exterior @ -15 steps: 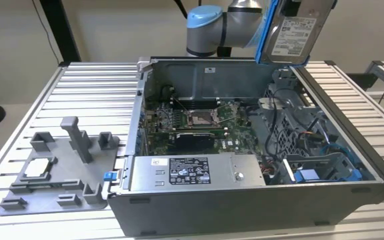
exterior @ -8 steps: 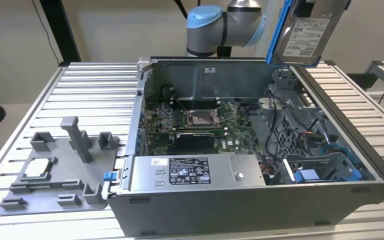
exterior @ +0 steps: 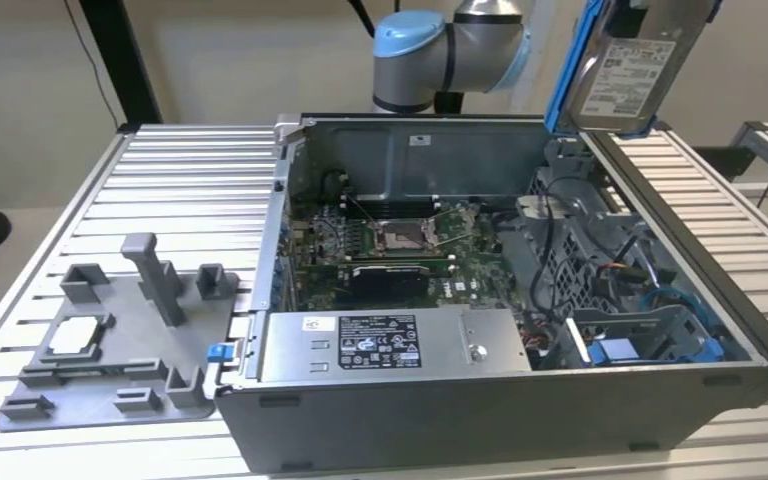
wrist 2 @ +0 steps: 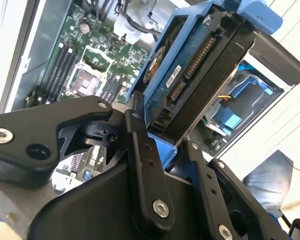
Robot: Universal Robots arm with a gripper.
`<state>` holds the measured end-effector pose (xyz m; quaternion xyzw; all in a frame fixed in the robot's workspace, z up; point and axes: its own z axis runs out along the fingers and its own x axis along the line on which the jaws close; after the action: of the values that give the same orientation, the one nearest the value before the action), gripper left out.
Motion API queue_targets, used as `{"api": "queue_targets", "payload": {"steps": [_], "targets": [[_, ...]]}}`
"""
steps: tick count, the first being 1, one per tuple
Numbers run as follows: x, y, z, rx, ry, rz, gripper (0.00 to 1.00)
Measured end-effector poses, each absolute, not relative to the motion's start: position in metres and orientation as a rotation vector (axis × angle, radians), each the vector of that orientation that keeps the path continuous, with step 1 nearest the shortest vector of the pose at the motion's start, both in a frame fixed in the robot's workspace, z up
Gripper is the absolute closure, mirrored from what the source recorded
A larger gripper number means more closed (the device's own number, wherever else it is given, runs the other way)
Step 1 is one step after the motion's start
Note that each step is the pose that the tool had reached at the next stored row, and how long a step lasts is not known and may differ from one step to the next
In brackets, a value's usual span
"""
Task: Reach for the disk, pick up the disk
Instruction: 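Pick up the disk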
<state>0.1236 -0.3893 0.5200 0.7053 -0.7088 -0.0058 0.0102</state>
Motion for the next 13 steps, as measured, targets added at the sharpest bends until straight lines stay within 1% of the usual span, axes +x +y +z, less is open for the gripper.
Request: {"api": "queue_targets", "payload": {"steps": [13], "targets": [[0.122, -0.42, 0.52, 2.203, -2.214, -0.019, 1.0]]}}
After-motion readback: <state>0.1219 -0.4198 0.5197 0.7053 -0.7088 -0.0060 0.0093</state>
